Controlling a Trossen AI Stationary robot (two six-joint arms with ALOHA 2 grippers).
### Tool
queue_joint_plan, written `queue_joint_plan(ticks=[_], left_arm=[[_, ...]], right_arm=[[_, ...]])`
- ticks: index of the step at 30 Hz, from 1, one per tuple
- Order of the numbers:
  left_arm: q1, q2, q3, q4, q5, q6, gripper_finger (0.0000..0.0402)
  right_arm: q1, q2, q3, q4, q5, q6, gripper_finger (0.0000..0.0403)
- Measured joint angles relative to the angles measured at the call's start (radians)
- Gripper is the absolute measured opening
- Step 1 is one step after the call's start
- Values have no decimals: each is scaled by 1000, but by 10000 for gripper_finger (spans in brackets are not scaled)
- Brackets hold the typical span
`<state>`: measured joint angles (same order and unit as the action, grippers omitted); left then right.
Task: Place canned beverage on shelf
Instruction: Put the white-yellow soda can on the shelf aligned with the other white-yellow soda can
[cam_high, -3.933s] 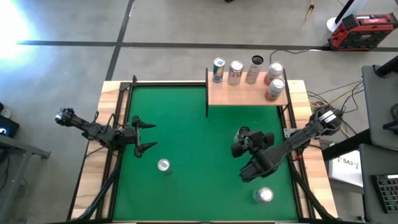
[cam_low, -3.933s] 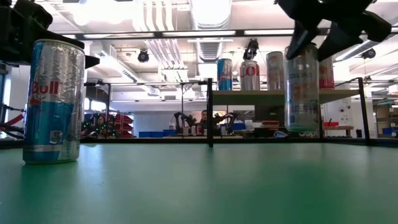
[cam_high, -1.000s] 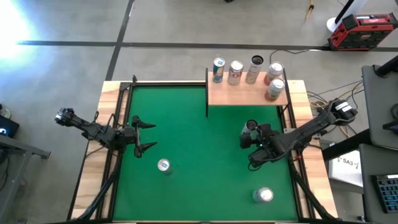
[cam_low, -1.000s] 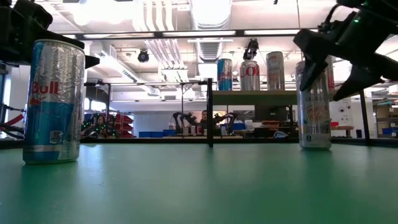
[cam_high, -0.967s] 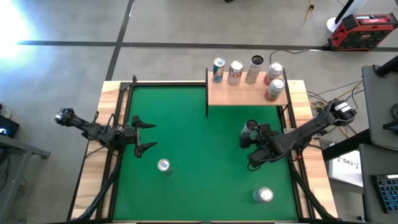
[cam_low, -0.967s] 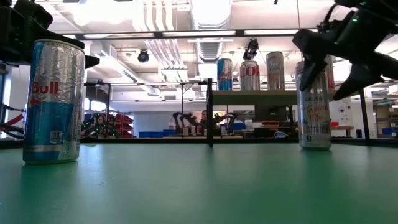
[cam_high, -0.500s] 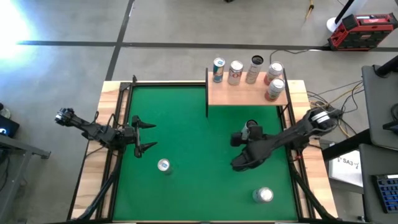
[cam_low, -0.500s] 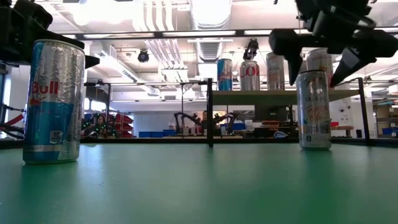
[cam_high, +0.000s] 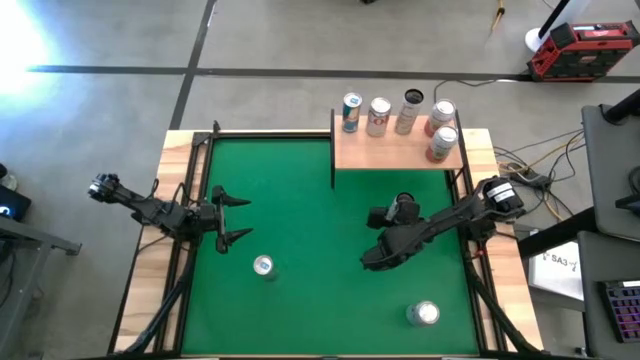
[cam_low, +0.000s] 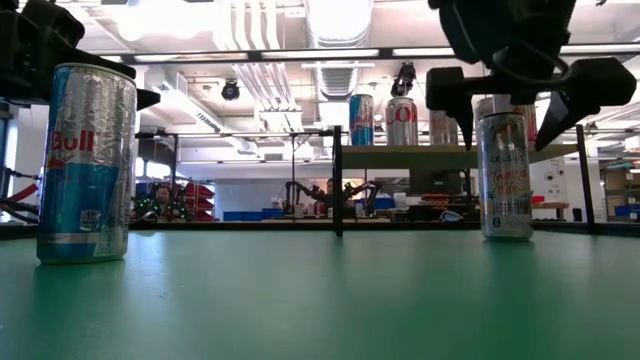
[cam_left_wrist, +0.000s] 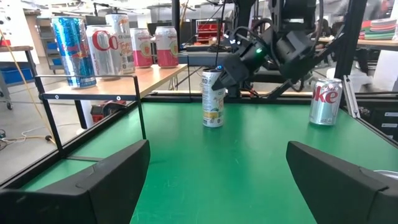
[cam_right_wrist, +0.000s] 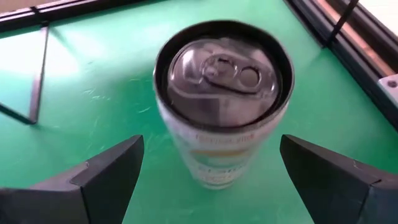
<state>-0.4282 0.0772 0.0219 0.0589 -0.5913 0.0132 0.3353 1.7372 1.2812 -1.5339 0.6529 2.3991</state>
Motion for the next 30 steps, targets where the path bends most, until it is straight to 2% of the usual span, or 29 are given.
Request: queue_joint_plan(ticks=[17,22,27,30], left_arm=[[0,0,0,0,0,0,361],[0,0,0,0,0,0,361],[0,0,0,0,0,0,361],[0,0,0,0,0,0,361]], right_arm=[[-48,1,-78,7,34,-3,364],[-49,1,-84,40,68,-13,321],[-65,0,-105,70,89,-27,245],[-70,-1,-111,73,92,-30,237]])
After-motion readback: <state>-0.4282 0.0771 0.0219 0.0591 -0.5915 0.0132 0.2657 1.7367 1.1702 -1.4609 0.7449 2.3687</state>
